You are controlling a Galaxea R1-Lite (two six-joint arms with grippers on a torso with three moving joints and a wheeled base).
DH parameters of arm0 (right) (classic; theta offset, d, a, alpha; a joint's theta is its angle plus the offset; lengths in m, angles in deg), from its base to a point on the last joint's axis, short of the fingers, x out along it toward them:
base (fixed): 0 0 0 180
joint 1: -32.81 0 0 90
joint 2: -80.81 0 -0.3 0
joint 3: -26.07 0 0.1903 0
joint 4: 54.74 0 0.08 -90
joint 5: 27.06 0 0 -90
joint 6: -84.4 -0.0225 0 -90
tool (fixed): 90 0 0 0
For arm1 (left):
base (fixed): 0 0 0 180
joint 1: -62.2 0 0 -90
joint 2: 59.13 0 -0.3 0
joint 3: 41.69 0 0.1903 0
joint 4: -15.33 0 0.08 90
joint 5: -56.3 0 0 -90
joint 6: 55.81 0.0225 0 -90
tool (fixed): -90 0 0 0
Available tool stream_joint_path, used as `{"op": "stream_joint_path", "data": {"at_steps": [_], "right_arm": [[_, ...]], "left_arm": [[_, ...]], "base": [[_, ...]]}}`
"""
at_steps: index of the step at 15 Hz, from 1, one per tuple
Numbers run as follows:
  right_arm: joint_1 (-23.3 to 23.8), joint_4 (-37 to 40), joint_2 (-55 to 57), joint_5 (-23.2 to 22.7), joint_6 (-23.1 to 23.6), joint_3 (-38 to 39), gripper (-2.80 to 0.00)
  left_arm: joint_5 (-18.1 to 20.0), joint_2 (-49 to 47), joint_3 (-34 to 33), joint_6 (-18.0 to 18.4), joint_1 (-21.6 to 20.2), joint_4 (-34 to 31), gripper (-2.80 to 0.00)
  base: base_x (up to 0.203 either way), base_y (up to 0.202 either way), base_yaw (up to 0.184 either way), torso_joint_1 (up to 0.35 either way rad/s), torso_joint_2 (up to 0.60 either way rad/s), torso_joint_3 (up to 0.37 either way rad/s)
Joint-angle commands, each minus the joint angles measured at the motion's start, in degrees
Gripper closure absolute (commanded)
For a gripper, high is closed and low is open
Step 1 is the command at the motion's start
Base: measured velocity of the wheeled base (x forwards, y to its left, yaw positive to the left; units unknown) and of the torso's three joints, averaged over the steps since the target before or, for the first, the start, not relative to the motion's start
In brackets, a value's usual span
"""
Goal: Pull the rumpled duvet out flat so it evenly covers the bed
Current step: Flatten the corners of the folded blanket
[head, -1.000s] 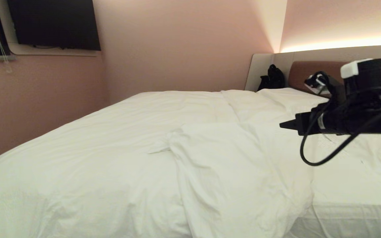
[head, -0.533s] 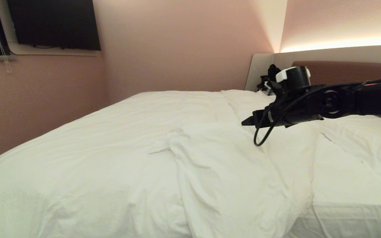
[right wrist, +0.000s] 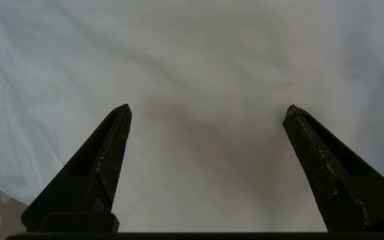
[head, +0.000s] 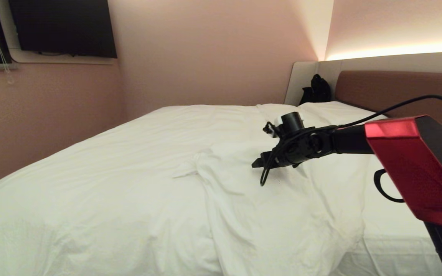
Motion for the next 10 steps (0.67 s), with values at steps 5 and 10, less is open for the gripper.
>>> {"op": "stream_joint_path", "data": {"at_steps": [5, 10], "right_arm": [[-0.67, -2.49, 7.74, 0.02, 0.61, -1.14, -2.8], [-0.15, -2.48, 13.98, 2.12, 3.21, -1.22, -2.8]], "left_arm": [[0.01, -0.04, 0.0, 0.03, -0.02, -0.02, 0.0], [0.01, -0.04, 0.0, 0.03, -0.02, -0.02, 0.0]], "base": [[0.0, 0.0, 0.0, 0.0, 0.0, 0.0], [0.0, 0.0, 0.0, 0.0, 0.0, 0.0]]}}
